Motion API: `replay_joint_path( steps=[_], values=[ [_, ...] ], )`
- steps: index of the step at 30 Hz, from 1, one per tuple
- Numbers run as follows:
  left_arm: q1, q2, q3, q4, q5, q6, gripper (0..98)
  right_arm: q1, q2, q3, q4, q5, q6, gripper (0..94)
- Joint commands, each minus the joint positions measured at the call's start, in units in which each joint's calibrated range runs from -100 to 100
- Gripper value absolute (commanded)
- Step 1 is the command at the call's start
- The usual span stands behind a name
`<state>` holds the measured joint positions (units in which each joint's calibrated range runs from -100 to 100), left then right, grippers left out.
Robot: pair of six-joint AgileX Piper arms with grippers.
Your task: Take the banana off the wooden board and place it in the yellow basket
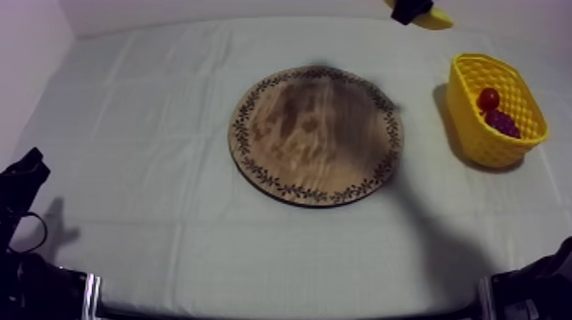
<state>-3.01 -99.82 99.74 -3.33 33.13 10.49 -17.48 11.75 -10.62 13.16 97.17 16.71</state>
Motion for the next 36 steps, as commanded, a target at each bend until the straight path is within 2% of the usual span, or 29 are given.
replay_joint_path(
  steps=[1,9,19,27,36],
  values=[
    [0.0,0.0,0.0,-0.02,0.0,0.0,0.1,2.2,0.2,0.3,-0.1,-0.1,-0.5,13.7],
    [0.0,0.0,0.0,-0.02,0.0,0.0,0.1,8.1,0.2,2.5,-0.6,-0.3,-2.3,14.1],
    [0.0,0.0,0.0,-0.02,0.0,0.0,0.1,14.2,-1.5,8.3,-0.7,-1.0,-2.5,13.1],
    [0.0,0.0,0.0,-0.02,0.0,0.0,0.1,20.1,-2.8,13.0,-0.3,-1.6,-1.5,12.8],
    [0.0,0.0,0.0,-0.02,0.0,0.0,0.1,25.5,-6.1,18.8,0.4,-2.6,1.6,12.3]
  ],
)
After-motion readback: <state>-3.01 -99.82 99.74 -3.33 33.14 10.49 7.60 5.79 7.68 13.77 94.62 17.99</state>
